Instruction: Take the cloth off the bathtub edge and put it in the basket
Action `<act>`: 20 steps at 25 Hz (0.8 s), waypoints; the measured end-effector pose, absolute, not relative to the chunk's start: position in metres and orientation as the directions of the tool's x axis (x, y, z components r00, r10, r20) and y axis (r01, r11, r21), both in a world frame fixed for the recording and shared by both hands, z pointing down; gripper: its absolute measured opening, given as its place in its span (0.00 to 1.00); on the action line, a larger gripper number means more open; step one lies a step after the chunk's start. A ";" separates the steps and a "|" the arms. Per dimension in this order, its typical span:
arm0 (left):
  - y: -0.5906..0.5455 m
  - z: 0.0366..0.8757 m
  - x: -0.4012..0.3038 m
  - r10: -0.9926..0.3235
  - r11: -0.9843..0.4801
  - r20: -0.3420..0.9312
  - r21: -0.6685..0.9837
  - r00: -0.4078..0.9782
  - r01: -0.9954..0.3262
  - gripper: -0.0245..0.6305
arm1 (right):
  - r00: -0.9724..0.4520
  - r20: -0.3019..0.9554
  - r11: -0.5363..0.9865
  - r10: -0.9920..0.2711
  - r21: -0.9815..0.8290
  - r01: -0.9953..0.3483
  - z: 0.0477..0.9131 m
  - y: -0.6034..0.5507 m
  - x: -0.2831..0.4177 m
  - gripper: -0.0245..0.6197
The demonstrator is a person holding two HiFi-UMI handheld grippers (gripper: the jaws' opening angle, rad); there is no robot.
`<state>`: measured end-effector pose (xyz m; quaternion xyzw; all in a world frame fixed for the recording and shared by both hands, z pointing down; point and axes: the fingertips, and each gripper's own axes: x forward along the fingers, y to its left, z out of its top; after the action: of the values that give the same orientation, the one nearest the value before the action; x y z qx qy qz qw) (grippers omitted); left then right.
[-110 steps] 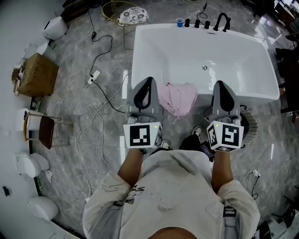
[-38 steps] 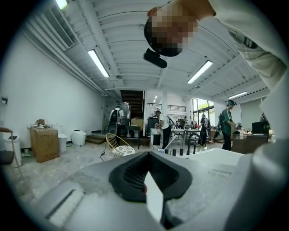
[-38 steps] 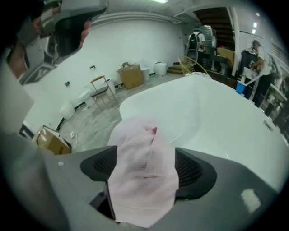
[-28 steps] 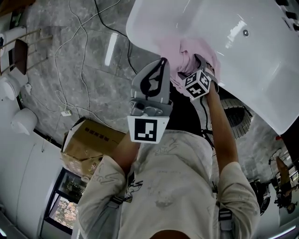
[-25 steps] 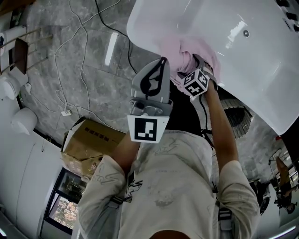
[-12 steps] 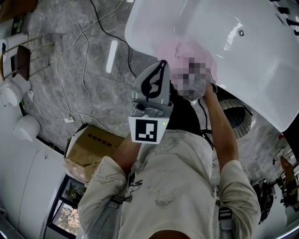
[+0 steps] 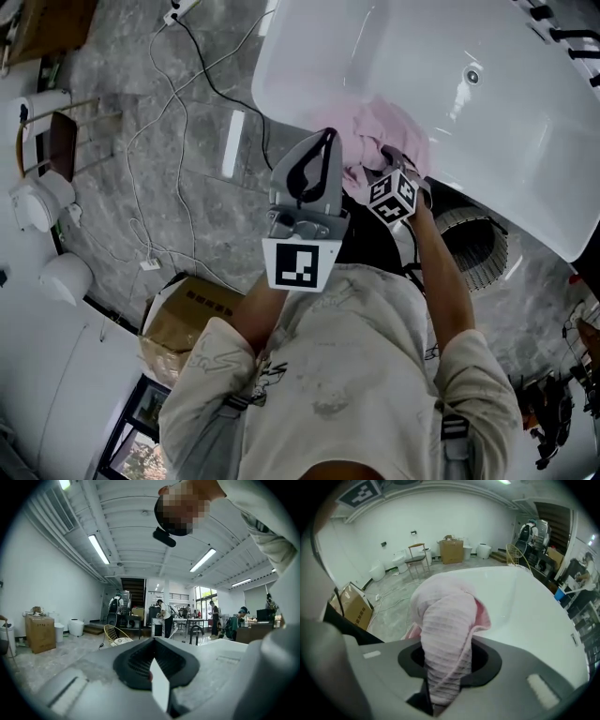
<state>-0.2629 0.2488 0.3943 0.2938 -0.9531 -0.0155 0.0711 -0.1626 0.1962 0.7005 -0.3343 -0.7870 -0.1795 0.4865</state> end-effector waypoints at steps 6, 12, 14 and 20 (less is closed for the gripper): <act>0.231 0.366 -0.251 -0.579 0.815 0.080 0.063 -0.811 -0.576 0.04 | -0.428 0.808 0.818 0.406 -0.112 0.564 0.636 0.179 -0.164 0.25; 0.220 0.334 -0.231 -0.600 0.800 0.042 0.057 -0.799 -0.598 0.04 | -0.589 0.718 0.888 0.371 -0.087 0.452 0.560 0.158 -0.169 0.25; 0.212 0.322 -0.228 -0.606 0.795 0.016 0.055 -0.795 -0.605 0.04 | -0.642 0.685 0.912 0.345 -0.082 0.403 0.536 0.144 -0.171 0.25; 0.177 0.286 -0.221 -0.654 0.753 -0.077 0.036 -0.753 -0.657 0.04 | -0.790 0.572 0.970 0.220 -0.043 0.239 0.464 0.091 -0.168 0.25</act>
<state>-0.2212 0.1773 0.2862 0.3504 -0.9356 -0.0302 -0.0299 -0.1682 0.0911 0.4638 -0.1212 -0.9459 -0.0159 0.3005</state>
